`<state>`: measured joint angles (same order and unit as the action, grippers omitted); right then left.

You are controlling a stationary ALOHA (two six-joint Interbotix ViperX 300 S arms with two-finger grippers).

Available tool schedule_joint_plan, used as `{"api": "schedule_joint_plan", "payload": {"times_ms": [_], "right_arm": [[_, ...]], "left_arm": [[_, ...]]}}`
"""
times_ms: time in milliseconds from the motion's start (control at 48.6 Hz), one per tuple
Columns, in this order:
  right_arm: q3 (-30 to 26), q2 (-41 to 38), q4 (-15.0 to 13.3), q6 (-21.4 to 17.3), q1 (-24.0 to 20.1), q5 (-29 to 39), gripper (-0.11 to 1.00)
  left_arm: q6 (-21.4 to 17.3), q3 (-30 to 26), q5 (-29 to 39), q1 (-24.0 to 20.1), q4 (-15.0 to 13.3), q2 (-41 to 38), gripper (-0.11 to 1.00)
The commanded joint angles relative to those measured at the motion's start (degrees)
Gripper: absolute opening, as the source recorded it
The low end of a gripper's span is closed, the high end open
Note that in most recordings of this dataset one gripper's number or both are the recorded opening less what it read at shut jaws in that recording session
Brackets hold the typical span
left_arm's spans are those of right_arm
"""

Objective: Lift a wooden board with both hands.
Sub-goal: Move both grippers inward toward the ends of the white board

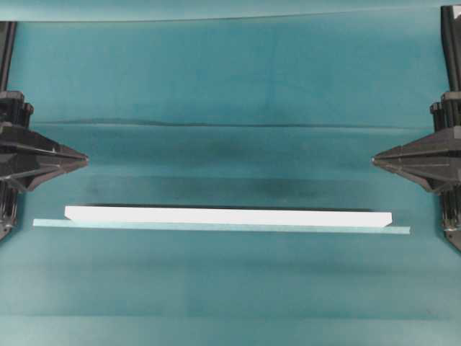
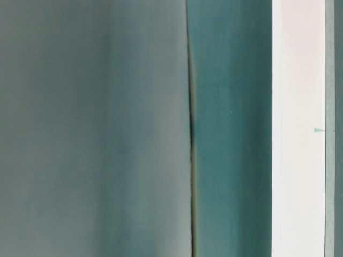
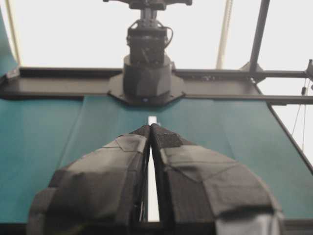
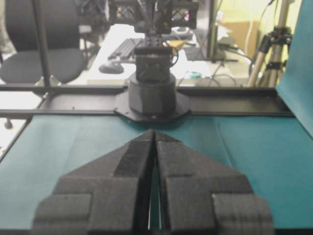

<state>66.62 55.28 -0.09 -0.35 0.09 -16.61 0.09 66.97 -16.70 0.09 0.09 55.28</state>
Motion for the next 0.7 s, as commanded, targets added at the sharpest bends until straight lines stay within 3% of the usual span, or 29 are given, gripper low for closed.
{"api": "schedule_joint_plan", "payload": {"times_ms": [0,62,144,514,679], "right_arm": [[-1.4,-0.6,1.5,-0.7,0.4,0.0,0.10],[-2.2,-1.0,4.4,-1.3,0.4,1.8,0.08],[-3.8,-1.5,7.7,-2.9,0.7,6.8,0.00],[-11.5,-8.2,8.1,-10.3,1.5,27.5,0.00],[-15.6,-13.2,8.1,-10.9,1.8,37.7,0.00]], "left_arm": [[0.6,-3.5,0.9,0.3,0.9,-1.6,0.14],[0.4,-4.8,2.5,0.3,0.9,-1.9,0.13],[0.4,-6.8,6.1,0.3,0.8,-2.3,0.02],[1.1,-16.2,23.8,0.5,0.9,-9.5,-0.01],[2.5,-20.7,31.4,0.5,0.9,-14.7,-0.01]]}}
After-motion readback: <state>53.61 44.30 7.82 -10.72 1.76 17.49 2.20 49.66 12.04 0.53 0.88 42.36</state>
